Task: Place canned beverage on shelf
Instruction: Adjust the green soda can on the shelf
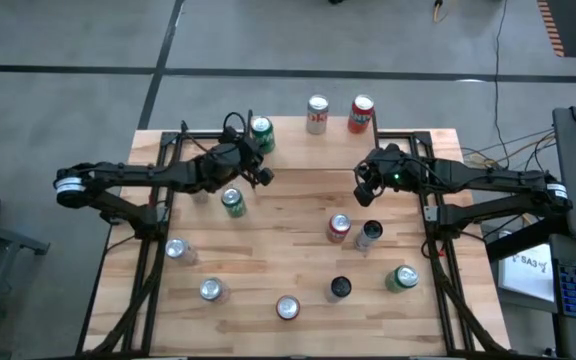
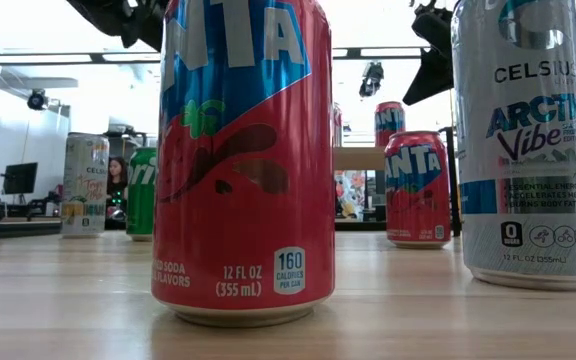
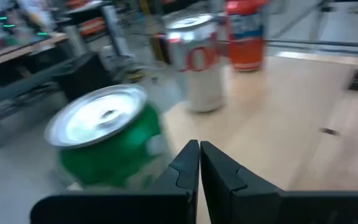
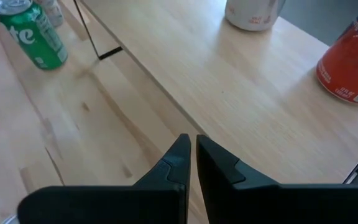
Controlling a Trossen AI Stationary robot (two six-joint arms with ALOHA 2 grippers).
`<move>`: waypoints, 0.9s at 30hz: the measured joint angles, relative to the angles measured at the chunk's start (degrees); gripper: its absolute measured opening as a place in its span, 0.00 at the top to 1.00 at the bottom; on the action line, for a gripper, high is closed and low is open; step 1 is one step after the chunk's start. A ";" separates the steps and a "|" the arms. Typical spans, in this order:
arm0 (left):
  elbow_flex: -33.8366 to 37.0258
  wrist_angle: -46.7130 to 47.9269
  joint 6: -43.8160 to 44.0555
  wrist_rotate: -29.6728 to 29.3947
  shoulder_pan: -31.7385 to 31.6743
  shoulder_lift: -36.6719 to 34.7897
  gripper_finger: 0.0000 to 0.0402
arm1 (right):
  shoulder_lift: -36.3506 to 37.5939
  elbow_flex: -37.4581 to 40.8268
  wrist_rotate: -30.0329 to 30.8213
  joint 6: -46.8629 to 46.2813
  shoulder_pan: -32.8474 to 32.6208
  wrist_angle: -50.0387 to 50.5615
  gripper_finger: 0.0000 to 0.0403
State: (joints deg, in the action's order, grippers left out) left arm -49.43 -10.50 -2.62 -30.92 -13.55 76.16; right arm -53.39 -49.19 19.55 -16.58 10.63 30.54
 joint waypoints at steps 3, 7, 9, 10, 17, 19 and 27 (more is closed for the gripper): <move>-1.36 4.00 0.12 5.62 -0.01 0.00 1.00 | 0.00 0.15 -0.02 0.55 0.00 0.00 0.96; -3.38 13.97 0.05 9.22 -0.01 0.33 1.00 | -0.02 0.21 -0.01 1.16 0.00 -0.01 0.96; -4.06 17.48 0.40 8.13 0.01 0.46 1.00 | -0.02 0.24 0.00 1.57 0.00 -0.01 0.96; -4.17 17.86 0.49 7.02 -0.07 0.53 1.00 | -0.02 0.24 0.00 1.95 0.00 0.00 0.96; -4.11 17.44 0.16 3.85 -0.94 0.53 1.00 | -0.02 0.50 0.00 4.50 0.00 -0.04 0.96; -4.11 17.10 0.15 3.85 -1.42 0.53 1.00 | -0.03 0.78 0.00 5.25 0.00 -0.01 0.96; -4.11 16.48 0.16 3.81 -3.42 0.53 1.00 | -0.04 2.75 0.00 5.71 0.00 -2.13 0.96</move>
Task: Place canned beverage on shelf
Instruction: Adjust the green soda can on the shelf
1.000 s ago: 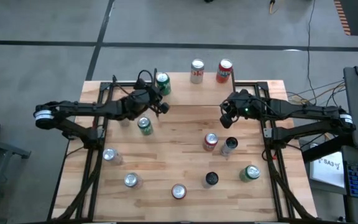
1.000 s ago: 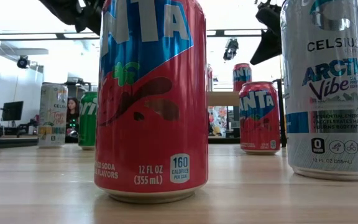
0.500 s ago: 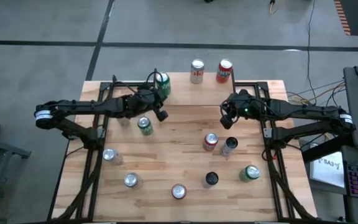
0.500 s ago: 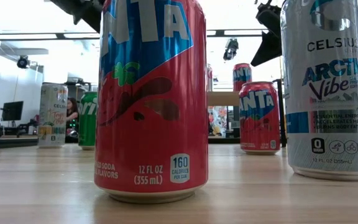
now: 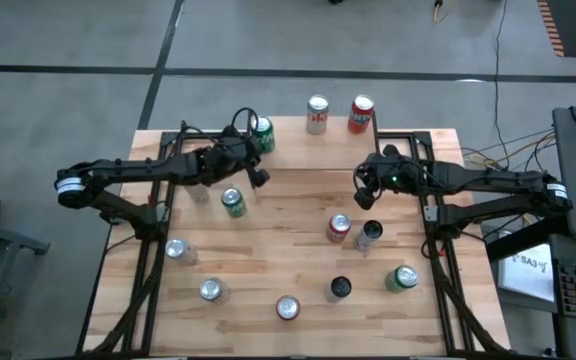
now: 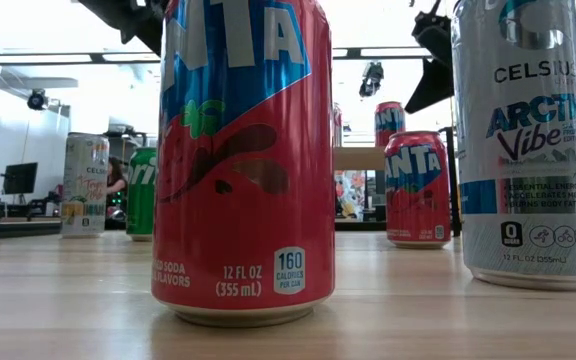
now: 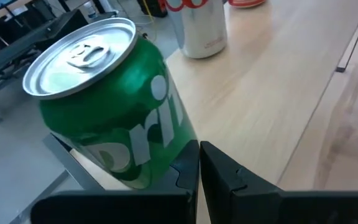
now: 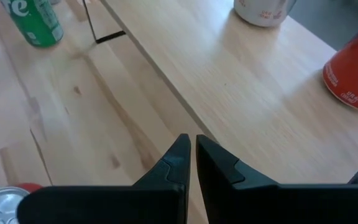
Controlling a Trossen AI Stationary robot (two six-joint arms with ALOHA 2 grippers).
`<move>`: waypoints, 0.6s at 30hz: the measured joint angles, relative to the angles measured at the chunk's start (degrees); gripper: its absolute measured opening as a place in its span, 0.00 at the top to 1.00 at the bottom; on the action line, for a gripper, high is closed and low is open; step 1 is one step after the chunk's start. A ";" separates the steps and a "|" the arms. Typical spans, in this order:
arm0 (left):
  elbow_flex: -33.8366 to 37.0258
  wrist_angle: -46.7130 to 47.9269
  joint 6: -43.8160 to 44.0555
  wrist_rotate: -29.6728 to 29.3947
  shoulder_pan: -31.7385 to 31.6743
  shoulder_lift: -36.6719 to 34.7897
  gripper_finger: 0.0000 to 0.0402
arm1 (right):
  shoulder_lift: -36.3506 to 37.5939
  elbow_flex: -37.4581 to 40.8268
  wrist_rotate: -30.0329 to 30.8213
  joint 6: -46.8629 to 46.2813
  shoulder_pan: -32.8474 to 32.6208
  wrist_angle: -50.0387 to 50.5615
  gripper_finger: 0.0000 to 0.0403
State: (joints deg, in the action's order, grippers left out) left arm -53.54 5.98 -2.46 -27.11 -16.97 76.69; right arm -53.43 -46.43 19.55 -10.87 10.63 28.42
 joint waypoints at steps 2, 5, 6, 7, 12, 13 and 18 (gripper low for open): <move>0.00 -0.02 0.00 -0.01 -0.45 0.00 1.00 | 0.02 0.86 -0.02 0.68 0.00 -1.18 0.96; 0.00 -0.12 -0.02 -1.01 -1.06 0.00 1.00 | 0.00 1.66 -0.02 1.06 0.00 -2.34 0.96; 0.00 -0.28 0.00 -1.07 -1.31 0.00 1.00 | 0.00 1.70 0.00 1.06 0.00 -2.48 0.96; 0.00 -0.32 0.00 -1.07 -1.56 0.00 1.00 | 0.00 1.70 0.00 1.08 0.00 -2.49 0.96; 0.00 -0.44 0.00 -1.44 -2.91 0.00 1.00 | 0.02 1.70 -0.02 1.55 0.00 -3.03 0.96; 0.00 -0.49 0.00 -1.44 -3.18 0.00 1.00 | 0.02 1.70 -0.02 1.73 0.00 -3.26 0.96; 0.02 -1.84 0.00 -1.49 -4.63 0.00 1.00 | 0.00 1.70 -0.02 2.38 0.00 -3.53 0.96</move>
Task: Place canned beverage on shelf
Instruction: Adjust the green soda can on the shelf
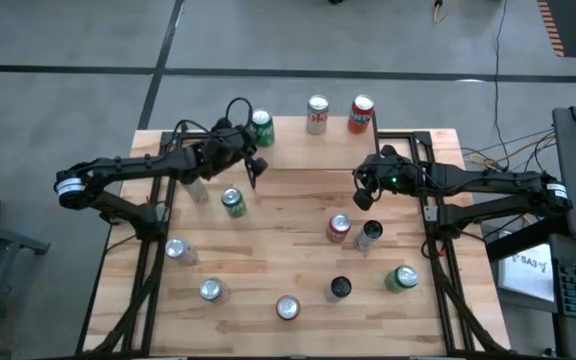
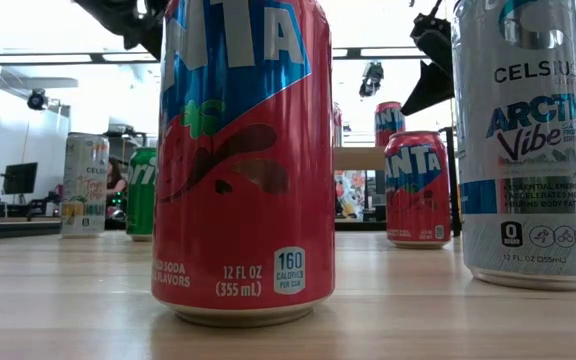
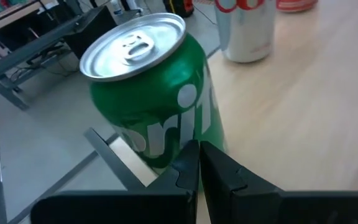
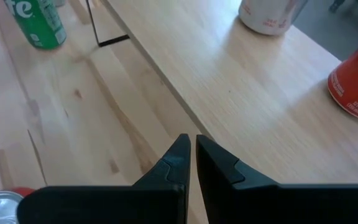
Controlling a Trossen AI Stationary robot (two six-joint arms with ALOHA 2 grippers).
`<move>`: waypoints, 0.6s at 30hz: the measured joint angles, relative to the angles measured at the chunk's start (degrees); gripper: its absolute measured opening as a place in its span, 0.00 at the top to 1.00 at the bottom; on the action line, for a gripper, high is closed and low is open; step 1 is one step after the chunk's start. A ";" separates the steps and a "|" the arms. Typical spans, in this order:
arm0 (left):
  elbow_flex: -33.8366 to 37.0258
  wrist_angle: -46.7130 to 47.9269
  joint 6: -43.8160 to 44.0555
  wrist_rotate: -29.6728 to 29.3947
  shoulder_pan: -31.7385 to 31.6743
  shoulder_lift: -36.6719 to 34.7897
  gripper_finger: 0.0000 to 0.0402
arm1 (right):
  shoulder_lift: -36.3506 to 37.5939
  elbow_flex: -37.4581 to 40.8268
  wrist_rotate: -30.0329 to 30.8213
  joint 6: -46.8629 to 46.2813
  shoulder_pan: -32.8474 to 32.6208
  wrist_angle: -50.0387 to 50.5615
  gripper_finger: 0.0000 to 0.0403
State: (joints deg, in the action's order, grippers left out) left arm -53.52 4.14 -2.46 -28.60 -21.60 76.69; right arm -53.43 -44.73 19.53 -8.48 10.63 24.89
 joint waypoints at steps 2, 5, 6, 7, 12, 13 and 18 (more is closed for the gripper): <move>0.00 -0.14 0.00 0.00 -0.53 0.00 1.00 | 0.00 0.00 0.00 0.21 0.00 0.02 0.96; 0.00 0.32 0.11 0.08 -0.64 0.00 1.00 | 0.00 0.00 0.00 0.38 0.00 0.05 0.96; 0.00 0.79 0.22 0.69 -0.56 0.00 1.00 | 0.00 0.00 0.00 0.49 0.00 0.04 0.96; 0.01 1.28 0.49 1.43 -0.34 0.00 1.00 | 0.00 0.00 0.00 0.58 0.00 0.04 0.96; 0.04 2.34 0.26 10.49 0.90 0.10 1.00 | 0.00 0.00 0.00 0.92 0.00 0.06 0.96; 0.04 1.36 0.16 11.32 1.09 0.30 1.00 | 0.00 0.00 0.00 0.95 0.00 0.06 0.96; 0.04 -5.04 0.21 9.11 1.27 2.67 1.00 | 0.00 0.00 0.00 1.04 0.00 0.08 0.96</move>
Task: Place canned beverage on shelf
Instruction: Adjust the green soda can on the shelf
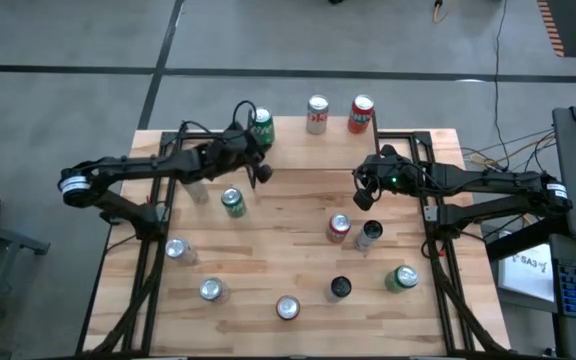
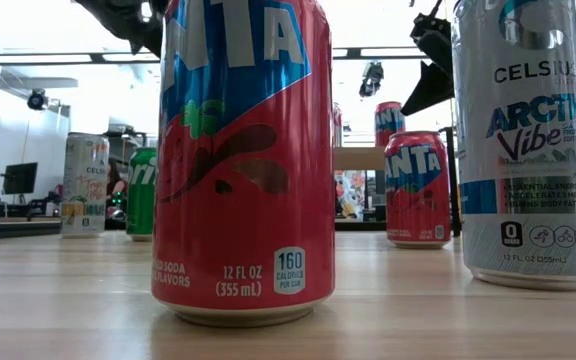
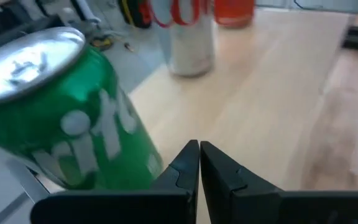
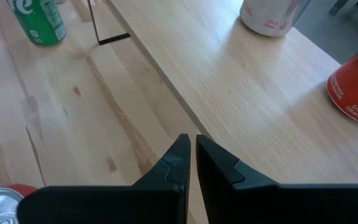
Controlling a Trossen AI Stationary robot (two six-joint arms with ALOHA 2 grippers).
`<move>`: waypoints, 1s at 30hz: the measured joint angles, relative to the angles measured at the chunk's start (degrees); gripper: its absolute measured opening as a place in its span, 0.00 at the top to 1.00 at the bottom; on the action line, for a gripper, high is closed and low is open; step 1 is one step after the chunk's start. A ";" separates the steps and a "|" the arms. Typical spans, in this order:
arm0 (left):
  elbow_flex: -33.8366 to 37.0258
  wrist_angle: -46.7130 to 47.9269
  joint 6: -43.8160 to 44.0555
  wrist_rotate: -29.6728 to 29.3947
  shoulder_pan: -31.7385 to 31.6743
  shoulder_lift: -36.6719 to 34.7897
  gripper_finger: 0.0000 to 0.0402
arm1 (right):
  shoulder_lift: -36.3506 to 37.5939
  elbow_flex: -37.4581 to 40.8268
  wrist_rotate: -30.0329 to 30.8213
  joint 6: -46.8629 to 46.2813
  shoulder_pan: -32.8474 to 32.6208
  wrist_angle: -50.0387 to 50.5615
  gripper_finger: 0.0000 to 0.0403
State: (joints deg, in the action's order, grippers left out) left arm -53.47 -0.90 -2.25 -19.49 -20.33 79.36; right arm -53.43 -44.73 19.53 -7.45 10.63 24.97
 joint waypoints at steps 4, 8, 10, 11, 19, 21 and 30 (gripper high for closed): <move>-0.22 -0.73 0.22 -7.19 0.00 2.29 1.00 | 0.00 0.00 0.00 0.00 0.00 0.00 0.96; -1.14 -1.05 0.23 -10.05 -0.03 3.85 1.00 | 0.00 0.00 0.00 0.02 0.00 0.00 0.96; -1.72 -1.03 0.23 -10.07 -0.03 4.78 1.00 | 0.00 0.00 0.00 0.00 0.00 0.00 0.96; -2.08 -1.08 0.23 -10.05 -0.03 5.24 1.00 | 0.00 0.00 0.00 0.00 0.00 0.00 0.96; -3.93 -1.84 -0.01 -13.21 -0.09 7.41 1.00 | 0.00 0.00 0.00 0.00 0.00 0.00 0.96; -3.93 -2.26 -0.01 -13.90 -0.18 7.47 1.00 | 0.00 0.01 0.00 0.01 0.00 0.00 0.96; -3.91 -4.79 -0.01 -14.57 -1.11 7.47 1.00 | 0.00 0.02 0.00 0.00 0.00 0.00 0.96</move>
State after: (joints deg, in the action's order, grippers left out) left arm -57.39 -5.69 -2.26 -34.06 -21.44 86.83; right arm -53.43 -44.71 19.53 -7.44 10.63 24.97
